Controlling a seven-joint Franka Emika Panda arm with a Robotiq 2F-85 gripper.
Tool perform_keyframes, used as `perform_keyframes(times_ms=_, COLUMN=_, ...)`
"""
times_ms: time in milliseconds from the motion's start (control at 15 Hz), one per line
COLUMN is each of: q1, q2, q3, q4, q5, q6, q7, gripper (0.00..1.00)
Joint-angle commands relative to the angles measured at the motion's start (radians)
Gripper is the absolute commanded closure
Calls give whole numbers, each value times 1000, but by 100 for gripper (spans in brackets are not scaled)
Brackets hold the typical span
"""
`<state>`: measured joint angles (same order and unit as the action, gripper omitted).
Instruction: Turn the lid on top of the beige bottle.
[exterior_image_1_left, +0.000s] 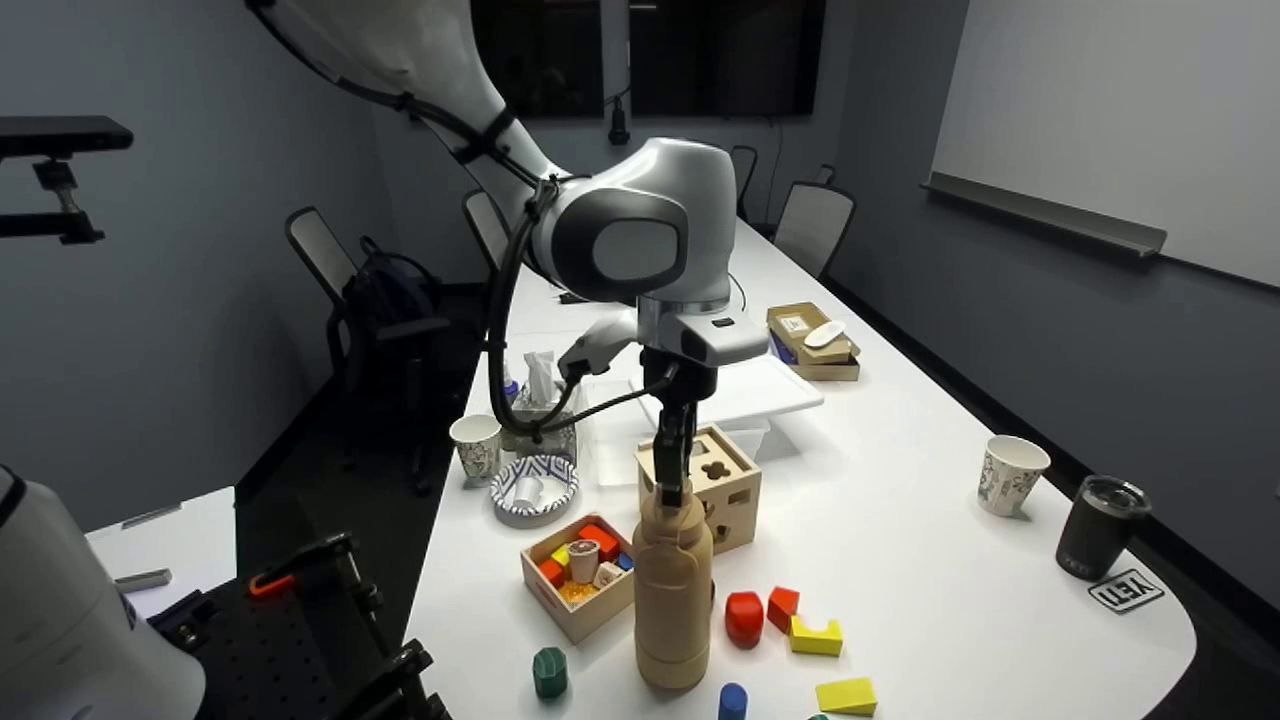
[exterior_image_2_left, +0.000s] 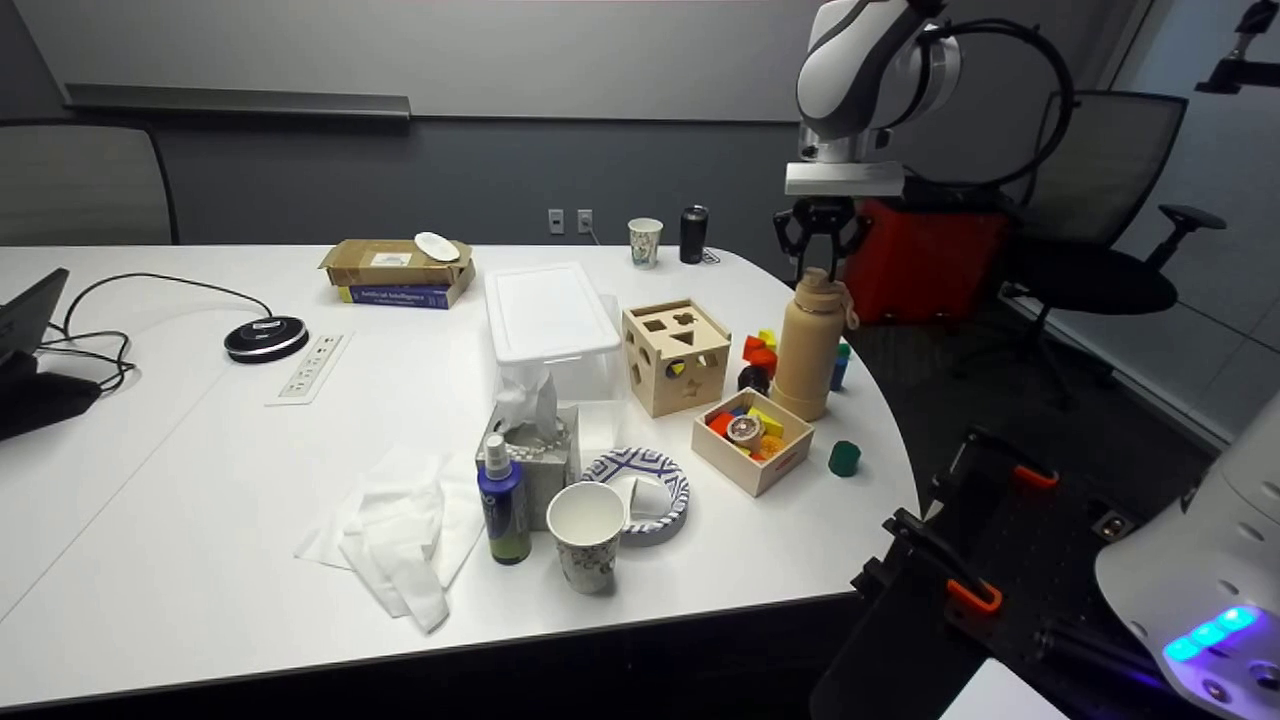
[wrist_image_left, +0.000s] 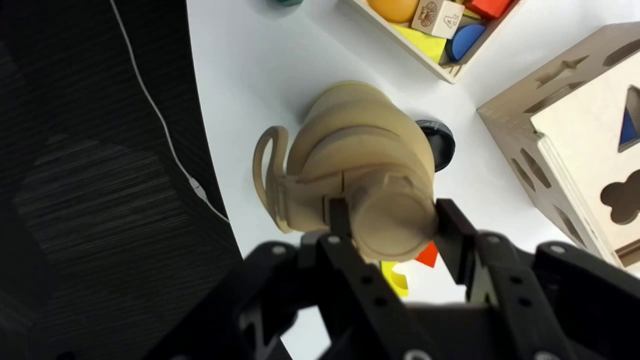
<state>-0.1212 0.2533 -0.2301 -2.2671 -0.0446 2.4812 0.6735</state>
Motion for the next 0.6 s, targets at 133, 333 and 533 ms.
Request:
perform_keyframes(times_ms=133, q1=6, q2=-13, q3=1, q4=-13, q5=-19, q6=-6, q7=-115, gripper=79)
perform_keyframes(times_ms=333, q1=1, q2=-15, q3=2, q4=-12, q5=-11, q6=-14, q7=-203, gripper=79)
perform_keyframes(times_ms=533, q1=-9, q2=-19, q3=11, q4=-10, q5=0, q6=-36, q7=-308, gripper=79)
